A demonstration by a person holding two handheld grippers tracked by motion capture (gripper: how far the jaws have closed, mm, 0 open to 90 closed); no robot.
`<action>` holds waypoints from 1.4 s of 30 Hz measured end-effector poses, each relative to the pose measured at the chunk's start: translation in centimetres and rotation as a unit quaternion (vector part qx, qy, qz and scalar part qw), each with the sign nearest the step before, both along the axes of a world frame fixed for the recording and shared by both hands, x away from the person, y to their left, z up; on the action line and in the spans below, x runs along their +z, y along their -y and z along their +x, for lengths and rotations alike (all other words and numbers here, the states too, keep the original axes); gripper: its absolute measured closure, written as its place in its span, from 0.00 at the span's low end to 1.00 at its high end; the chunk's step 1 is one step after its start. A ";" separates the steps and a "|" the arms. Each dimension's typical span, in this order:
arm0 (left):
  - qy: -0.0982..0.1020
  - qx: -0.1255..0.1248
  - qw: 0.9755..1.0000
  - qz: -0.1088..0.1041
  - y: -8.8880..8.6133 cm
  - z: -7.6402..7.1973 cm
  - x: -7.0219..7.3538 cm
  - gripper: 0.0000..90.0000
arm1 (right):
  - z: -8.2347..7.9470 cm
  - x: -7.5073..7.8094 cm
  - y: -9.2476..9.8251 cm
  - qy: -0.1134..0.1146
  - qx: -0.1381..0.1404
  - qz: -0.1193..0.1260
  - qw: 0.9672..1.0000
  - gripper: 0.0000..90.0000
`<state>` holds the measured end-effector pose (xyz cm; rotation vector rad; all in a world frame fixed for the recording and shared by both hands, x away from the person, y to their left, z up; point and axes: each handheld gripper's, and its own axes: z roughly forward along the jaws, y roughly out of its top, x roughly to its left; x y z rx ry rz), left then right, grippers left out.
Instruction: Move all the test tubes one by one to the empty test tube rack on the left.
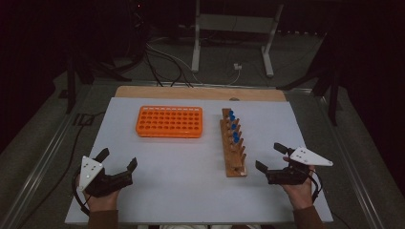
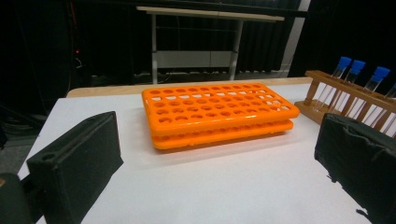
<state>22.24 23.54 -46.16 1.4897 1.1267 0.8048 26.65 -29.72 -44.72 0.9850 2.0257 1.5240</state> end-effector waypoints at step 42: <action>-0.018 -0.009 1.000 -0.001 0.5 0.4 -0.6 0.02 | 6.5 -0.7 -7.1 -0.061 0.061 -0.097 0.992 0.78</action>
